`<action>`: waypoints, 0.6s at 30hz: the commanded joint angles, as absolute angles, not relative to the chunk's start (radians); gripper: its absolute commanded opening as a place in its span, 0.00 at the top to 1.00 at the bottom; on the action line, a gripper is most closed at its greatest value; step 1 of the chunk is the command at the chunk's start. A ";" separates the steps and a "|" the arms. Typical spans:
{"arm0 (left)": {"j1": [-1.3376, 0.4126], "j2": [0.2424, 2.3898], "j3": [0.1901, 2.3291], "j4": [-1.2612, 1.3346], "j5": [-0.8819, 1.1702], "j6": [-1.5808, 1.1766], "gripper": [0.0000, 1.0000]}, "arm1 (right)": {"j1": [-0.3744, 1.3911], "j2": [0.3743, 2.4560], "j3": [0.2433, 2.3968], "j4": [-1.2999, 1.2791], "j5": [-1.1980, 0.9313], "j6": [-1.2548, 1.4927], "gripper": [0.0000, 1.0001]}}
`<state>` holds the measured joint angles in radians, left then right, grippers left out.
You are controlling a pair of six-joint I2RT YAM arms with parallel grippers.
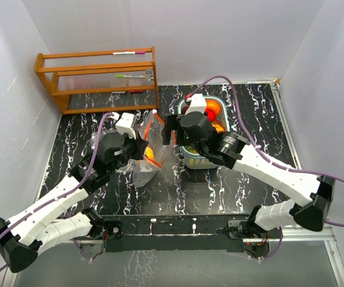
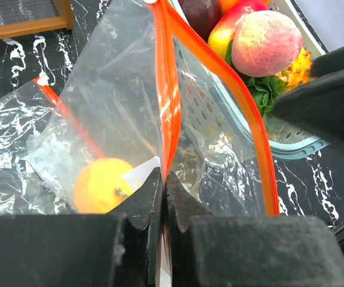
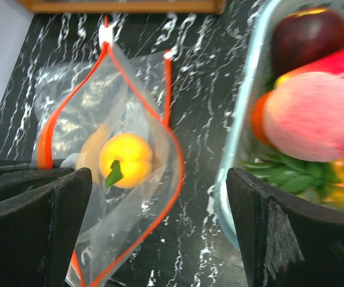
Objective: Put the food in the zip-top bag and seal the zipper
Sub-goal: Pick up the fake fruit from the bin.
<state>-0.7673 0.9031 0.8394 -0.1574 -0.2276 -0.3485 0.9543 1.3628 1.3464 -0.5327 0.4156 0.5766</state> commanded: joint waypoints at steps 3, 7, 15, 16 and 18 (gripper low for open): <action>-0.765 0.895 0.833 -0.112 -0.216 -0.356 1.00 | 0.949 1.313 1.388 -0.658 0.686 0.580 0.02; -0.765 0.889 0.834 -0.112 -0.204 -0.348 1.00 | 0.852 1.412 1.457 -0.742 0.671 0.529 0.02; -0.765 0.883 0.831 -0.100 -0.197 -0.334 1.00 | 0.755 1.537 1.498 -0.695 0.676 0.447 0.02; -0.766 0.882 0.830 -0.098 -0.194 -0.334 1.00 | 0.747 1.545 1.498 -0.687 0.686 0.439 0.02; -0.765 0.884 0.828 -0.094 -0.190 -0.334 1.00 | 0.730 1.560 1.492 -0.669 0.687 0.424 0.02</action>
<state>-0.7673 0.9035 0.8364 -0.1310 -0.2085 -0.3443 0.7536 1.5631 1.4464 -0.7330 0.6380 0.4789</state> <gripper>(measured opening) 0.010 0.983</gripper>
